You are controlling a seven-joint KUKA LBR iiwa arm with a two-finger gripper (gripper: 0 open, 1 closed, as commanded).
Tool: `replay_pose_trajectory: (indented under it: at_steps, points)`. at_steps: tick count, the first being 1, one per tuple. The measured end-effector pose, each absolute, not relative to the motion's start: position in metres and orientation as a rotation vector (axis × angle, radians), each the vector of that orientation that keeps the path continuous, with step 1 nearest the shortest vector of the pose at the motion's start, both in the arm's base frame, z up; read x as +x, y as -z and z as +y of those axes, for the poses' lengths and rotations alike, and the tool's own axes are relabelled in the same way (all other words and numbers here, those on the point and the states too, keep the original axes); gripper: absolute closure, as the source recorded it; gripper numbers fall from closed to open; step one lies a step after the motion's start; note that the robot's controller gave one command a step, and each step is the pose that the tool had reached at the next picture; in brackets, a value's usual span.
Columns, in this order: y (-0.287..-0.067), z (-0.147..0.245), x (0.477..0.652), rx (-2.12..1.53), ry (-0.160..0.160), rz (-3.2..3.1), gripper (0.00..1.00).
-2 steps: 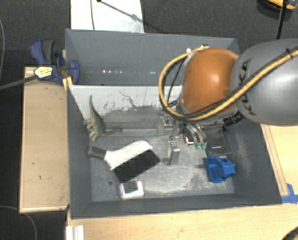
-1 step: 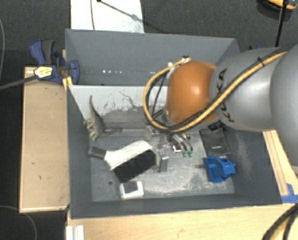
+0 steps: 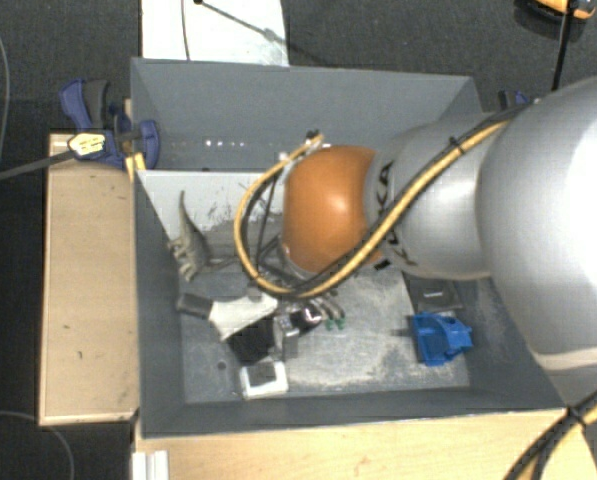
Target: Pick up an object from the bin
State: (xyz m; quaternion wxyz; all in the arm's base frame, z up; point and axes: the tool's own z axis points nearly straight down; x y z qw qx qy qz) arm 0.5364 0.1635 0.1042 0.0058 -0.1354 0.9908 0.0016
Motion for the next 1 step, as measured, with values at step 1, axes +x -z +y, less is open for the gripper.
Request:
replay_pose_trajectory:
  at_steps: [1]
  points:
    - [-0.0876,0.1883,0.5588,-0.572,-0.006,3.077,0.0]
